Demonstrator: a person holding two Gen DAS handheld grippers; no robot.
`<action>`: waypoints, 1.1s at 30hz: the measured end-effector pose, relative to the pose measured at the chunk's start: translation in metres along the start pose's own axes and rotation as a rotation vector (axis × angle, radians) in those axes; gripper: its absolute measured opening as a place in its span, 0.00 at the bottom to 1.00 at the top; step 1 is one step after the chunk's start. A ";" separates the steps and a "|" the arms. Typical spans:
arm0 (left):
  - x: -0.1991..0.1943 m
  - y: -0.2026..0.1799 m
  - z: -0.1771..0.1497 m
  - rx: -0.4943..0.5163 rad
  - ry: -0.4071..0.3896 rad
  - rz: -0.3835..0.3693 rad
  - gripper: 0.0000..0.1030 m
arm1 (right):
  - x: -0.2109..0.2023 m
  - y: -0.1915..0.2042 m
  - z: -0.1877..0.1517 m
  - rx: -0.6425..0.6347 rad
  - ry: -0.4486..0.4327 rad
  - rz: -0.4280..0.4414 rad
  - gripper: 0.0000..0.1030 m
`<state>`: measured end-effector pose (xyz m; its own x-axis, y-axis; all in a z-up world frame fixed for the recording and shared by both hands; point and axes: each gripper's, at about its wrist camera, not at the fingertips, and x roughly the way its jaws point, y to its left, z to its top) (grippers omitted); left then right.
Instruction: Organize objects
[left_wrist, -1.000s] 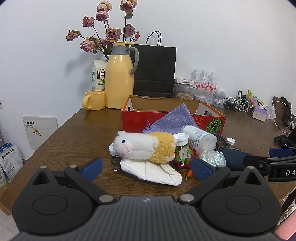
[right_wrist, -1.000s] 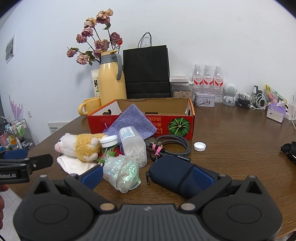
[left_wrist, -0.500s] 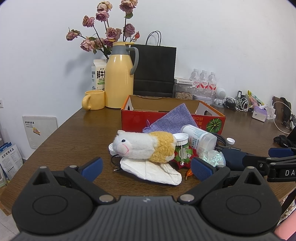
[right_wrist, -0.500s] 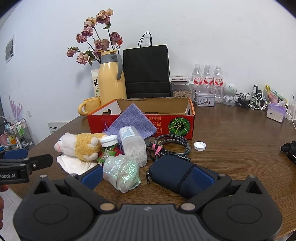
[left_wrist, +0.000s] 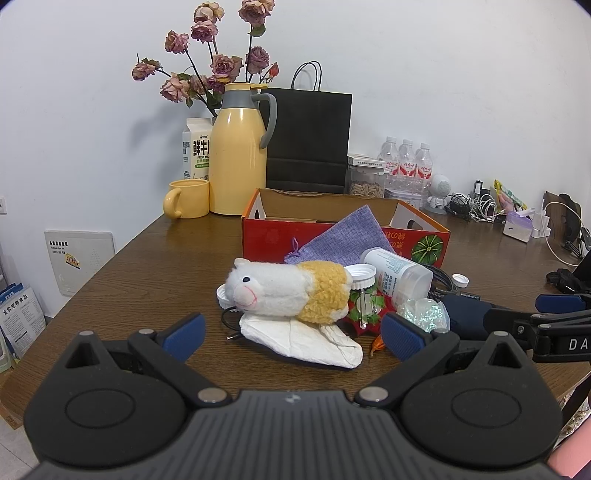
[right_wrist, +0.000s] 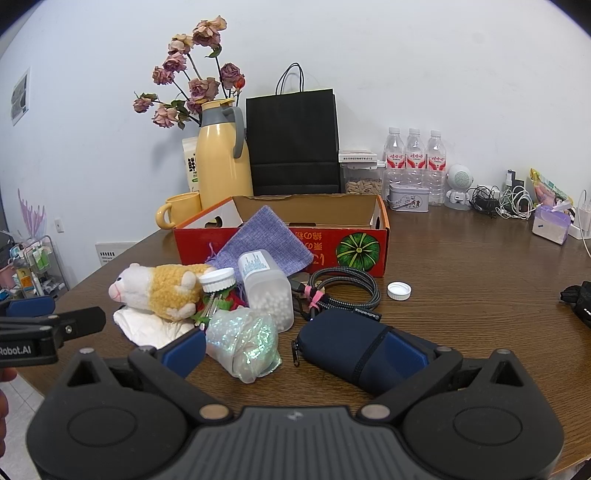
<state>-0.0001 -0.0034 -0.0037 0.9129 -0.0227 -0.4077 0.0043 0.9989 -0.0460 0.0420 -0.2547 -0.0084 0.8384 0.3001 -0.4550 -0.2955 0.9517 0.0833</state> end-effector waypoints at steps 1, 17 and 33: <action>0.000 0.000 0.000 0.000 0.000 -0.001 1.00 | 0.000 0.000 0.000 0.000 0.000 0.000 1.00; -0.001 -0.001 -0.001 -0.001 0.001 -0.001 1.00 | -0.001 0.000 0.000 -0.001 0.000 0.000 1.00; 0.017 0.004 0.001 -0.005 0.030 0.001 1.00 | 0.007 -0.022 0.007 -0.040 0.005 -0.050 1.00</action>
<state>0.0162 0.0003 -0.0099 0.9003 -0.0228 -0.4346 0.0011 0.9987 -0.0501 0.0576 -0.2727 -0.0078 0.8503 0.2519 -0.4622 -0.2715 0.9621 0.0248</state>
